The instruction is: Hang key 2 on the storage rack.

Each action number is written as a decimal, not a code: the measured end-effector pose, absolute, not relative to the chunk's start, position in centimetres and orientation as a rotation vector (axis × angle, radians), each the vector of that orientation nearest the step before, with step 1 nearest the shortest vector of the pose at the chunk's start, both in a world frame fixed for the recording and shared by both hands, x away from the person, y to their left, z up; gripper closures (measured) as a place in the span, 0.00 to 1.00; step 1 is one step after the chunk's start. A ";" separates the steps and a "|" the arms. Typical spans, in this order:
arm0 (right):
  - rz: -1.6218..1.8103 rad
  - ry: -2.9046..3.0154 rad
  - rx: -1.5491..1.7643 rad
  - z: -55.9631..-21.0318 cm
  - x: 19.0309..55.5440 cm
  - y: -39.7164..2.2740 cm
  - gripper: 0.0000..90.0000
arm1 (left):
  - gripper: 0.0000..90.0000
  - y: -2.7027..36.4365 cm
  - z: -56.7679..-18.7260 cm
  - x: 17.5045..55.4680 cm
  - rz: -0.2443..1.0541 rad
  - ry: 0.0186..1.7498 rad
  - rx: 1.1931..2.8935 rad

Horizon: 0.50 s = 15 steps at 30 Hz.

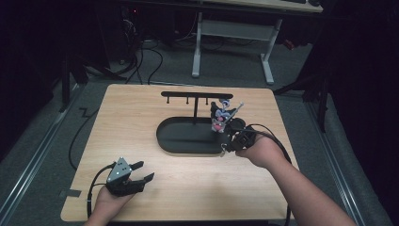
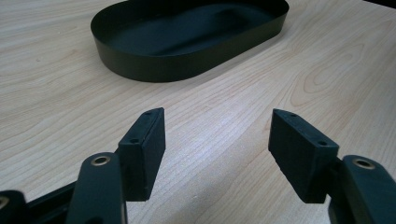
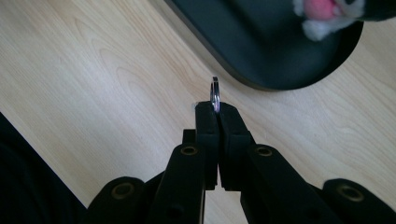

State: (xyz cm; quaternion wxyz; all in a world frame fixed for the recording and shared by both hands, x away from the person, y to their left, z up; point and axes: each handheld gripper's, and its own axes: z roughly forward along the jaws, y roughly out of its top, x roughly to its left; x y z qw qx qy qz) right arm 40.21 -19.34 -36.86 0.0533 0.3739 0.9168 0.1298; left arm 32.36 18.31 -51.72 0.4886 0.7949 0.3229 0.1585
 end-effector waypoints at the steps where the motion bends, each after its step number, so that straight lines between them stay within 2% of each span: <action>1: 0.388 2.788 1.130 -36.7 40.5 -19.2 0.99 | 0.41 18.3 -51.7 32.3 0.387 0.785 1.930; 15: 0.412 2.798 1.127 -34.6 43.5 -16.9 0.99 | 0.41 18.8 -51.7 31.7 0.396 0.798 1.928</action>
